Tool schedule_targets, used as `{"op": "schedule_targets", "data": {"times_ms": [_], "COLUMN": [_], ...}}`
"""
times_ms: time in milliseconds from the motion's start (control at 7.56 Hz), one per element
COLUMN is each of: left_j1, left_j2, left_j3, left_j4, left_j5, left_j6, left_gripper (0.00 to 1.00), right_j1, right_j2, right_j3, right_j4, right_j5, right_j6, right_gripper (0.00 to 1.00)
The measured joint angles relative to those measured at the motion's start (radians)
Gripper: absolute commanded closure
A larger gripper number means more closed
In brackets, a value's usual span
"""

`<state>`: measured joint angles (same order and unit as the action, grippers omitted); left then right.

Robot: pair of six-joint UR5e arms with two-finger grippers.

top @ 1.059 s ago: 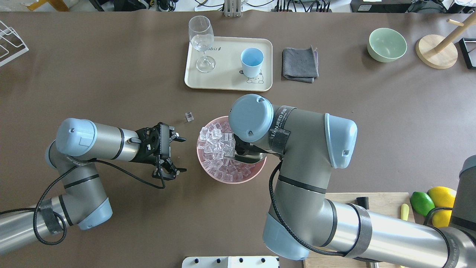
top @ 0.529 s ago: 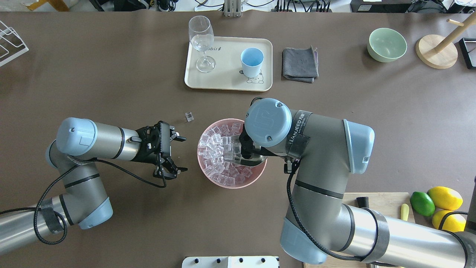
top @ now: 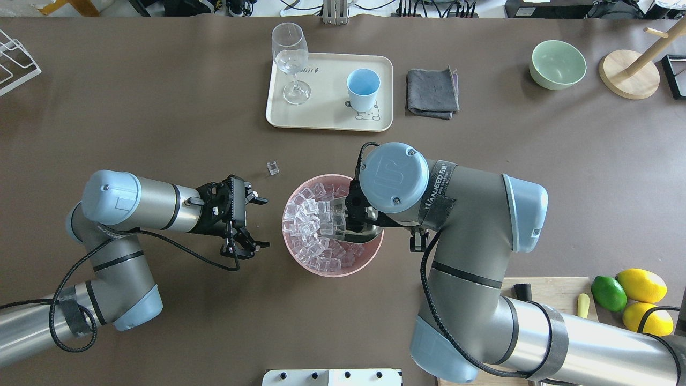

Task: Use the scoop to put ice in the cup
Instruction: 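Push the scoop through the ice cubes with the right gripper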

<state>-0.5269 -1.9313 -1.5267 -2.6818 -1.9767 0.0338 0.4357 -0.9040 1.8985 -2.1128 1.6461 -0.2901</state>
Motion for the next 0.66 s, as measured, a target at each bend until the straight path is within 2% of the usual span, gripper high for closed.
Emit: {"op": "schedule_targets", "data": {"times_ms": [662], "left_j1": [0.001], "left_j2": [0.000], "left_j3": [0.002], "left_j4": [0.003], "left_j5": [0.001], "left_j6": [0.000], "left_gripper": [0.02], "right_j1": [0.005], "right_j2": [0.002], "right_j3": [0.007], "right_j4": [0.006], "right_j5": [0.018], "right_j6": [-0.084], "right_gripper": [1.00]}}
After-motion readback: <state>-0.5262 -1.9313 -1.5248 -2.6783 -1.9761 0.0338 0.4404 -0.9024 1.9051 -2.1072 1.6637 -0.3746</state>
